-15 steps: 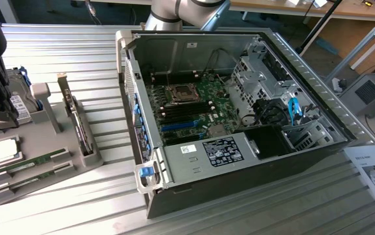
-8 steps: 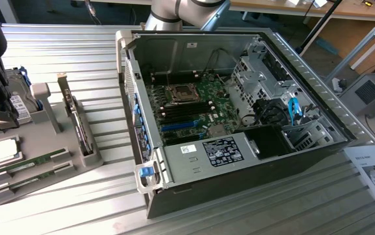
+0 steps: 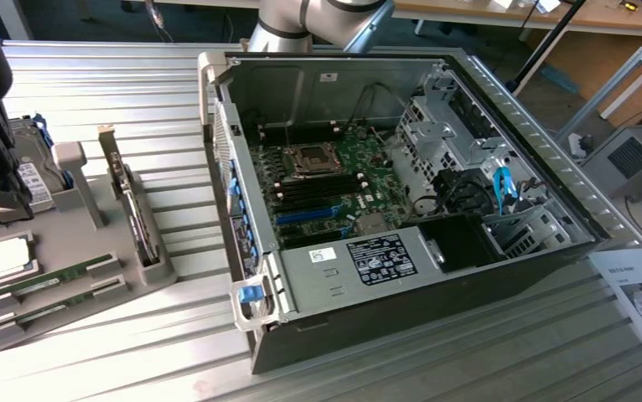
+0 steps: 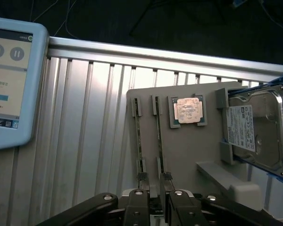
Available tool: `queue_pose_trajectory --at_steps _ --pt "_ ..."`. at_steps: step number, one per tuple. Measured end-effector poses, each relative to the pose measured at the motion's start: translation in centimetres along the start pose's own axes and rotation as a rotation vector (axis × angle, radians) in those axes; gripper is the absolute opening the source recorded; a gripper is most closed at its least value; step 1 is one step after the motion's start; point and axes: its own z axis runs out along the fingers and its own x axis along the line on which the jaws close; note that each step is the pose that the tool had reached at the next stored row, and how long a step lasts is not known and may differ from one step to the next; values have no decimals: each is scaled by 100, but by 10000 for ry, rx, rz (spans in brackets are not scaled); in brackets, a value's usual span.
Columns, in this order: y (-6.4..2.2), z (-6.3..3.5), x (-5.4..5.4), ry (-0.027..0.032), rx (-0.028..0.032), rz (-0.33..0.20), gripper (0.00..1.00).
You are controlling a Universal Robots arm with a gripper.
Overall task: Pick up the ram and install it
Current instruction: 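Pick up the ram and move it above insertion slot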
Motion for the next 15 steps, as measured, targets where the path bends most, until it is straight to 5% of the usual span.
queue_pose_trajectory --at_steps 15 --pt "-2 138 23 0 -1 -2 24"
